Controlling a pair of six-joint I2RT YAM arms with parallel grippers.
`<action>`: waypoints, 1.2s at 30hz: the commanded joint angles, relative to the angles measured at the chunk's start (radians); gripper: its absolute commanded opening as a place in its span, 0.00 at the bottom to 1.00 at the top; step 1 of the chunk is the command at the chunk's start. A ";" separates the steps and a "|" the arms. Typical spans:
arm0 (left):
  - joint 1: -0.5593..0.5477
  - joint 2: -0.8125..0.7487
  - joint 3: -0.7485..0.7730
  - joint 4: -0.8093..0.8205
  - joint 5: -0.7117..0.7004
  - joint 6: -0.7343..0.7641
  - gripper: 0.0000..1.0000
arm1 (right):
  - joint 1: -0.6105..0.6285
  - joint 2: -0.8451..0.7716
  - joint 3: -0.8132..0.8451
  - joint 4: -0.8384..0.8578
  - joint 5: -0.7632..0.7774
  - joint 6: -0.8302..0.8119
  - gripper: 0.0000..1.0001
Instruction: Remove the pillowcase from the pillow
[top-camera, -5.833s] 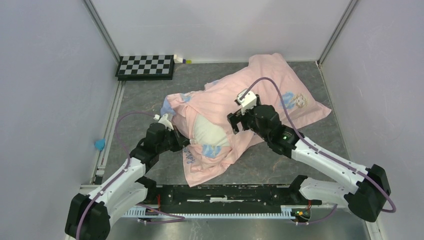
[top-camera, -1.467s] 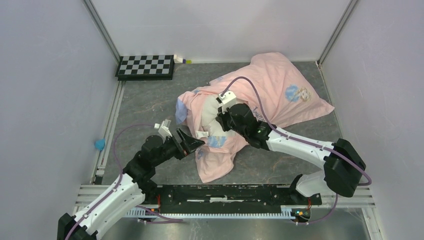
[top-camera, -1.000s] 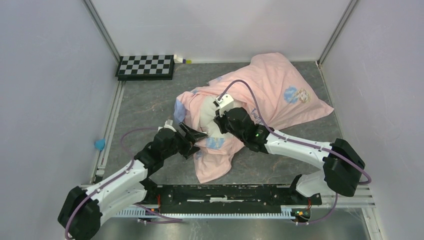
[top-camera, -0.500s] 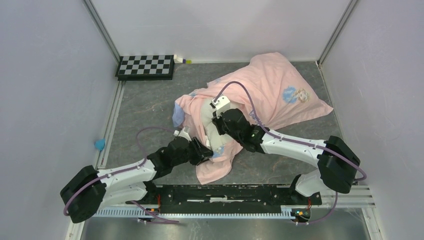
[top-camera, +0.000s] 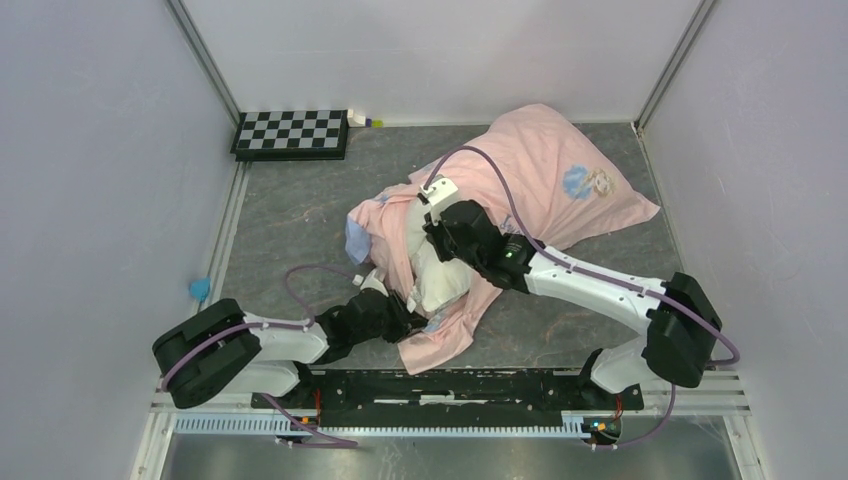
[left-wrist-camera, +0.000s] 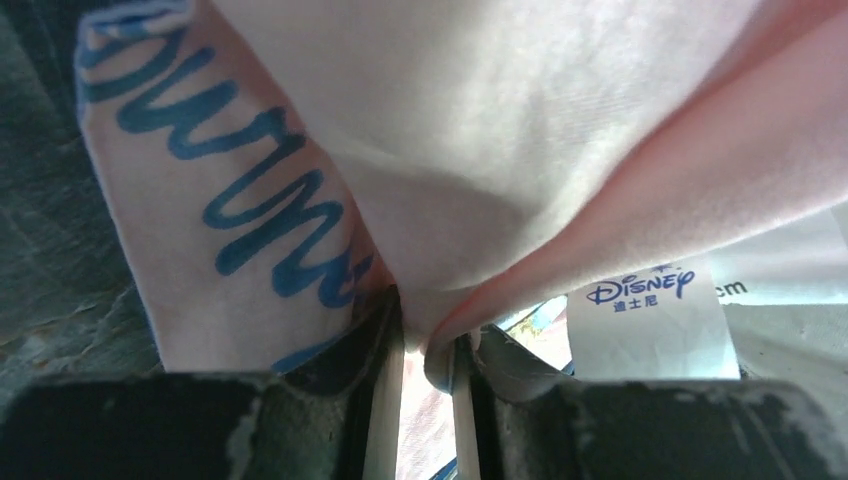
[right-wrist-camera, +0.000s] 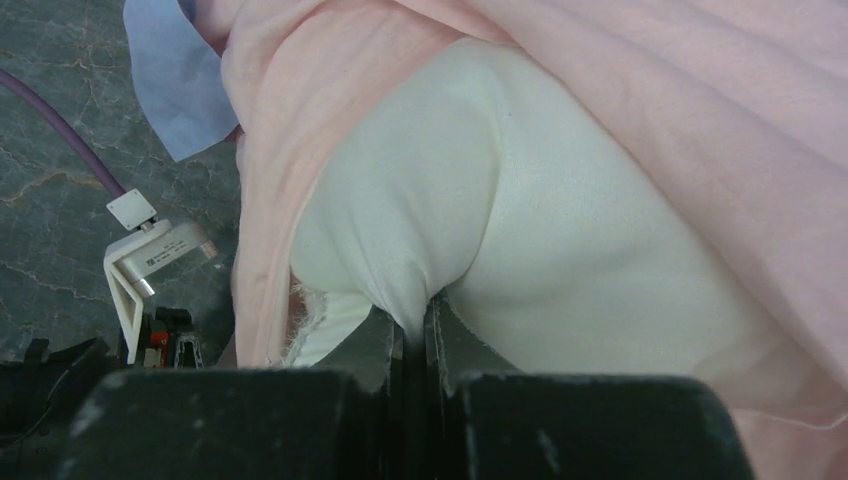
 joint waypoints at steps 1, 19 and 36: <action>-0.024 -0.048 0.012 -0.175 -0.043 0.070 0.28 | -0.030 -0.143 0.113 0.078 0.040 -0.002 0.00; 0.410 -0.267 0.320 -0.642 0.053 0.595 0.67 | -0.044 -0.435 -0.121 -0.120 -0.043 -0.050 0.00; 0.008 -0.482 0.651 -1.026 -0.385 0.767 0.89 | -0.051 -0.258 -0.107 0.042 -0.124 -0.044 0.00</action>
